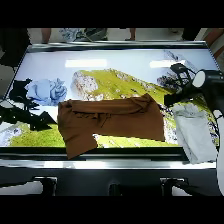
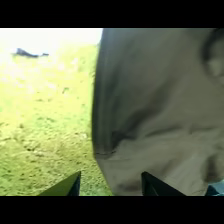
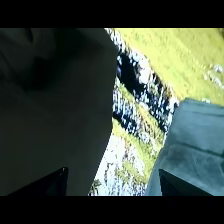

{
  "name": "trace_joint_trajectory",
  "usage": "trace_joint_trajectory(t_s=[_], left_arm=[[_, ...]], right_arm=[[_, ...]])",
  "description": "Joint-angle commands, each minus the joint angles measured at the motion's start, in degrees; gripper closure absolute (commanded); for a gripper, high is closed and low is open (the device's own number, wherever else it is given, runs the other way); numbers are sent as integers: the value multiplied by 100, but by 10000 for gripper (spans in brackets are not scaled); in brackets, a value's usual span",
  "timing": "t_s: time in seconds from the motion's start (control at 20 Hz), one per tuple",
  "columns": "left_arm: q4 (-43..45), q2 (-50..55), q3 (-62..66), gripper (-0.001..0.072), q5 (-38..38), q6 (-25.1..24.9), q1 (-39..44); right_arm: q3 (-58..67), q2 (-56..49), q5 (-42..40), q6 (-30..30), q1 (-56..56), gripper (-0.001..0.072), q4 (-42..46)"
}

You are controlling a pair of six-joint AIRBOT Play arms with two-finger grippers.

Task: Fold the shirts.

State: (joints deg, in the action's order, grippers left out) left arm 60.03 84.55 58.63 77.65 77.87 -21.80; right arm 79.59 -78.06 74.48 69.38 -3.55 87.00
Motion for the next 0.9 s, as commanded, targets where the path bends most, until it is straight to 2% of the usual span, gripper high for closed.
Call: trace_joint_trajectory(t_s=[0.0, 0.2, 0.35, 0.4, 0.45, 0.6, 0.85], left_arm=[[-42, -4, -745, 280, -540, -164, 55], [-684, 37, -879, 278, -1182, -466, 138], [-804, 39, -881, 280, -1547, -463, 208], [-800, 39, -881, 324, -1578, -461, 264], [-800, 39, -881, 451, -1582, -463, 319], [-802, 33, -874, 669, -1598, -614, 378], [-802, 15, -876, 670, -1296, -743, 380]], right_arm=[[-57, 26, 977, -492, -496, 68, -393], [-57, 26, 1384, -741, -667, 67, -323], [-157, 26, 1460, -769, -667, 67, -236], [-295, 26, 1462, -767, -664, 67, -238], [-483, 28, 1482, -772, -664, 67, -254], [-1360, 26, 1266, -966, -667, 67, -227], [-2385, -26, 74, -817, -667, 70, -584]])
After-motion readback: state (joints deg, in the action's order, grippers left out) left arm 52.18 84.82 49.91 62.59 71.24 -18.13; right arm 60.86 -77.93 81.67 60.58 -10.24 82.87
